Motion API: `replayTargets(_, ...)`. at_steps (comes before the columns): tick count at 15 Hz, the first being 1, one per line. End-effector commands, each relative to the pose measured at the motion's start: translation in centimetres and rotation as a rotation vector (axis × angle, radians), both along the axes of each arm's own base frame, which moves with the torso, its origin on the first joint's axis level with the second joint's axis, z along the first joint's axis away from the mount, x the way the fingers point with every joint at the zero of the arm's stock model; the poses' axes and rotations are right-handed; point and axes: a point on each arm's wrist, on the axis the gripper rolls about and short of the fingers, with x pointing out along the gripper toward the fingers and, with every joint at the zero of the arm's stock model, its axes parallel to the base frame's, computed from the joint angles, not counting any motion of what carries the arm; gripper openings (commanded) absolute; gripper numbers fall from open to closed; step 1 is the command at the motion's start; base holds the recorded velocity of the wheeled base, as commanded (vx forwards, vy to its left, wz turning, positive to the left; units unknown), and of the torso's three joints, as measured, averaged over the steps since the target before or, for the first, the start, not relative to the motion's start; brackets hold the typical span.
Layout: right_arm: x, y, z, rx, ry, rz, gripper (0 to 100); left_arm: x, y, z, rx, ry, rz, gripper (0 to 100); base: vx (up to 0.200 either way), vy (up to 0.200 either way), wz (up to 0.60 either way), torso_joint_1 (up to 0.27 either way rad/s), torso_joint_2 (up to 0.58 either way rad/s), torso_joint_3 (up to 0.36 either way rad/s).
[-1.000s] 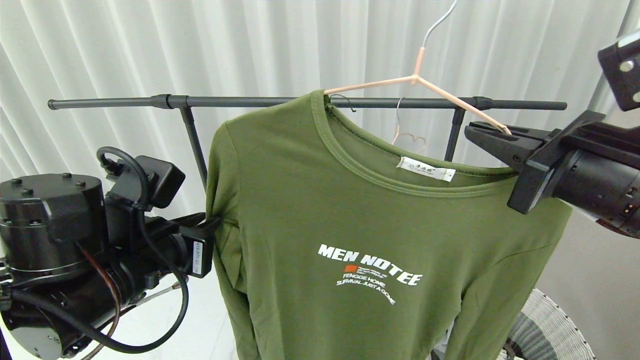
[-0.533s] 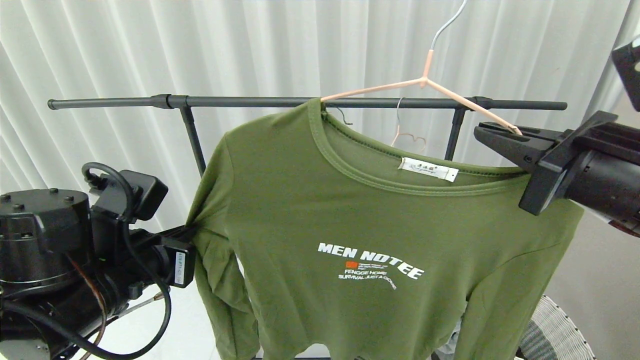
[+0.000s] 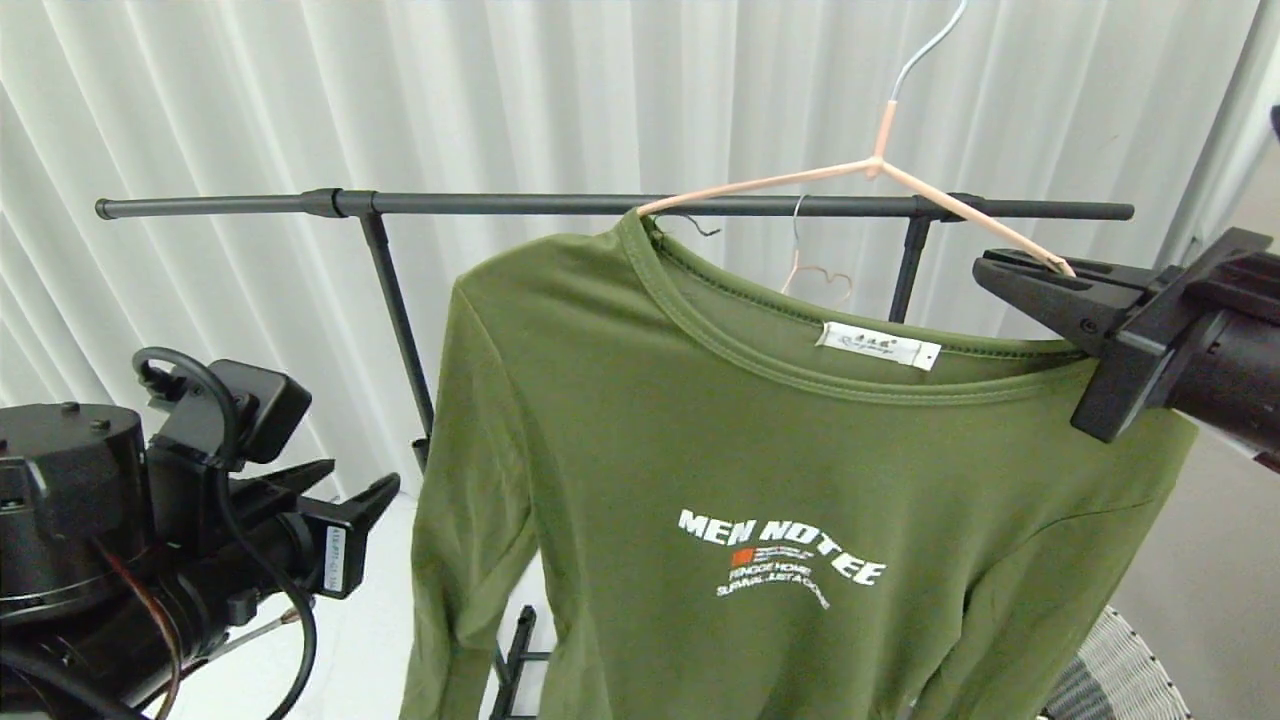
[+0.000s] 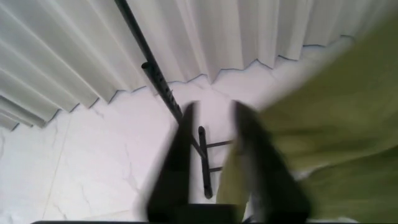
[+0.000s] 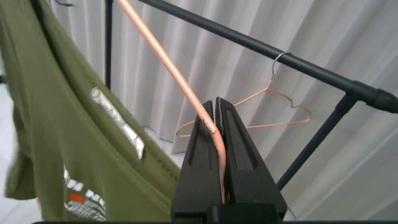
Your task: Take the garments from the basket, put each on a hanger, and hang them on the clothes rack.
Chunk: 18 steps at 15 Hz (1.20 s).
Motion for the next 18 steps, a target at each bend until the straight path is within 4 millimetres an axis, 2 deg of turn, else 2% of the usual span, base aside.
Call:
replayTargets(1, -0.1, -0.1, 0.1, 0.005, -0.005, -0.002, 0, -0.4, 0.0, 0.3, -0.004, -0.015, -0.011, 100, 0.000, 0.000, 0.00, 0.000, 0.00, 0.000)
replayTargets(3, 0.1, -0.4, -0.1, -0.013, 0.016, -0.037, 0, -1.6, -0.2, 0.4, 0.002, -0.038, -0.050, 100, 0.000, 0.000, 0.00, 0.000, 0.00, 0.000)
replayTargets(5, 0.1, -0.7, -0.5, -0.054, 0.062, -0.100, 0, -3.4, 0.5, 0.5, 0.053, -0.078, -0.079, 100, 0.000, 0.000, 0.00, 0.000, 0.00, 0.000)
replayTargets(7, 0.4, -0.6, -1.6, -0.117, 0.123, -0.164, 0, -4.2, 0.9, 0.2, 0.087, -0.089, -0.085, 100, 0.000, 0.000, 0.00, 0.000, 0.00, 0.000)
replayTargets(11, 1.4, 0.2, -3.2, -0.201, 0.208, -0.243, 0, -4.2, 1.6, 1.0, 0.087, -0.123, -0.042, 100, 0.000, 0.000, 0.00, 0.000, 0.00, 0.000)
replayTargets(16, 1.6, 0.1, -3.2, -0.193, 0.213, -0.250, 0, -4.0, 1.6, 1.0, 0.093, -0.121, -0.034, 100, 0.000, 0.000, 0.00, 0.000, 0.00, 0.000)
replayTargets(18, 1.7, 0.0, -3.2, -0.192, 0.214, -0.256, 0, -4.0, 1.5, 1.1, 0.096, -0.122, -0.035, 100, 0.000, 0.200, 0.00, -0.002, 0.00, 0.005)
